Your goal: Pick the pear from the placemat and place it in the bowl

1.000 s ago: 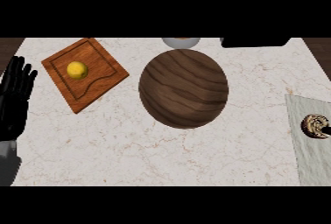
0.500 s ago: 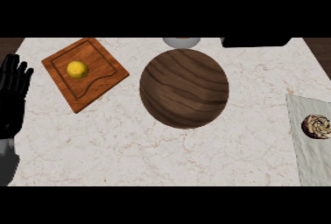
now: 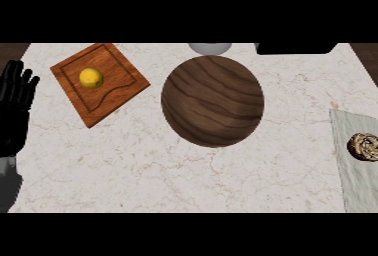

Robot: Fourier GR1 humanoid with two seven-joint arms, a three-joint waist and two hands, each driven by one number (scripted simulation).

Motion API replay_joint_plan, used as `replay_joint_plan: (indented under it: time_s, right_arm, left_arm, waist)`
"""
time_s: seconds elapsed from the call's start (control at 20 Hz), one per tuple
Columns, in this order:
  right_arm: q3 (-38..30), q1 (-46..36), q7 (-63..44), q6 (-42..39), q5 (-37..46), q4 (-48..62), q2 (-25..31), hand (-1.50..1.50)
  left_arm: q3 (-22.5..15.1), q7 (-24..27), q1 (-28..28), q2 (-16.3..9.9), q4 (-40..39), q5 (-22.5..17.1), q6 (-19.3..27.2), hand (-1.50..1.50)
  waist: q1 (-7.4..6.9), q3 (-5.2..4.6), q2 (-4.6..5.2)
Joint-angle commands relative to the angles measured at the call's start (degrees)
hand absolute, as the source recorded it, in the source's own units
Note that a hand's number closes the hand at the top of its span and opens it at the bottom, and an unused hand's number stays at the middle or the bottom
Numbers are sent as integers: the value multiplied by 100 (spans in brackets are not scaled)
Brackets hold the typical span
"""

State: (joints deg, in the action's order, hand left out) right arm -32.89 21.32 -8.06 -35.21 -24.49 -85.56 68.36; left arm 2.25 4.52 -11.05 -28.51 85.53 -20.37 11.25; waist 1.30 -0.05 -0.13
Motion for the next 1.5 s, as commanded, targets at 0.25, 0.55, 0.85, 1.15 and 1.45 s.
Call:
replay_joint_plan:
  time_s: [0.25,0.55,0.85,1.15,1.45]
  right_arm:
    - [372,-331,572,-975,1264,767,-172,-150]
    - [656,-813,555,-959,1820,903,-648,-150]
    - [903,-1328,547,-907,2315,1206,-1218,-150]
    - [840,-1197,1281,-746,3195,1753,-1497,-150]
    - [1193,-2096,1772,-485,3914,2772,-1591,-150]
  left_arm:
    - [130,-38,-229,66,-227,77,-303,0]
    - [177,-249,50,232,311,194,-211,0]
    - [108,-82,-224,534,-67,572,-188,0]
    - [491,-151,-42,360,54,459,-562,0]
    - [382,-331,116,669,439,680,-394,0]
  waist:
    - [-141,10,23]
    - [-183,9,8]
    - [-142,6,16]
    - [-126,7,10]
    - [-197,11,16]
